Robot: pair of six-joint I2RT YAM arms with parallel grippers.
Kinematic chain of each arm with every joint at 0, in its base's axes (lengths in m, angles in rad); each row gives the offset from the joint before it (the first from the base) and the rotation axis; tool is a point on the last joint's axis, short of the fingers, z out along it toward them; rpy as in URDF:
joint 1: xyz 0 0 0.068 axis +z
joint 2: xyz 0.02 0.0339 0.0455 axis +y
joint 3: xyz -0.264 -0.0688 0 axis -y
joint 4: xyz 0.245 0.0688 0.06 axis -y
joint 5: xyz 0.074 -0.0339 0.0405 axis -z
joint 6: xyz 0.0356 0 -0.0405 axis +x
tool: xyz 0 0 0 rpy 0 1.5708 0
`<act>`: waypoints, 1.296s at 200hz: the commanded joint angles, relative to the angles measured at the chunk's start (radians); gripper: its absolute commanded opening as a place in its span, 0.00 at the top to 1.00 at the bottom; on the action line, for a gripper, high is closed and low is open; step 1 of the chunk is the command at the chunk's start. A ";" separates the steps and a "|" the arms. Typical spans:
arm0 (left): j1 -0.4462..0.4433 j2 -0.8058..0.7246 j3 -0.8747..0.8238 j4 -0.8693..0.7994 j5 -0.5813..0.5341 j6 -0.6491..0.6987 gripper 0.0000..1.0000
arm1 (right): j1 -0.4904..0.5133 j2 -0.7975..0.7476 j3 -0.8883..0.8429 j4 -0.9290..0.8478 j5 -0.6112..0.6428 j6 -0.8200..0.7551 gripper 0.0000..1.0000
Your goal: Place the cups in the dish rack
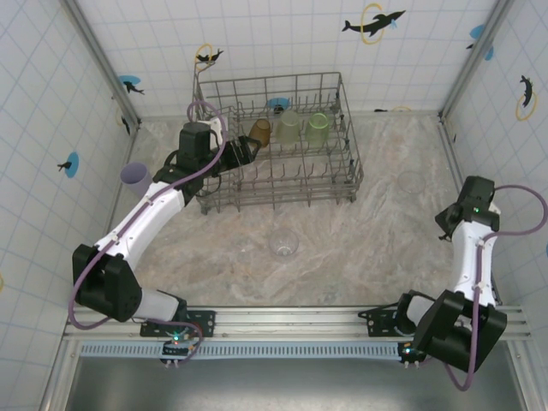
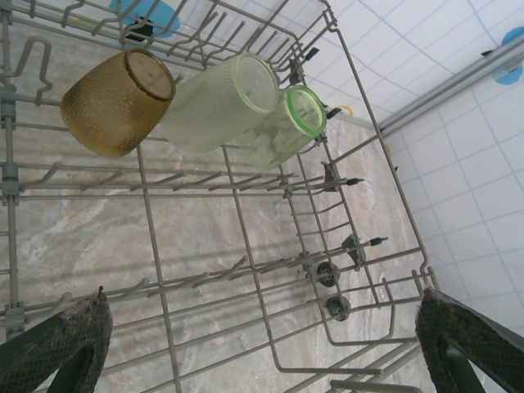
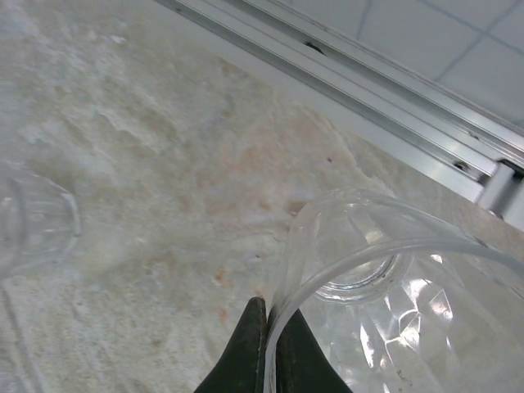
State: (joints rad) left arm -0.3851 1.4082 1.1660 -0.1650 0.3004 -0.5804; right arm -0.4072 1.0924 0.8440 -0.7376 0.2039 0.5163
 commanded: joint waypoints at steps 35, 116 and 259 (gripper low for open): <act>0.006 -0.021 -0.012 -0.004 -0.065 -0.025 0.02 | 0.066 0.110 0.237 0.025 -0.094 -0.063 1.00; 0.006 0.005 0.027 -0.028 -0.106 -0.003 0.02 | 0.247 0.353 0.642 0.014 -0.129 -0.091 1.00; 0.024 0.043 0.021 -0.042 -0.108 0.033 0.02 | 0.749 0.701 1.089 0.153 -0.231 -0.133 1.00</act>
State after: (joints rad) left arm -0.3752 1.4334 1.1721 -0.1806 0.1982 -0.5568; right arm 0.3183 1.7462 1.8381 -0.6624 0.0360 0.3943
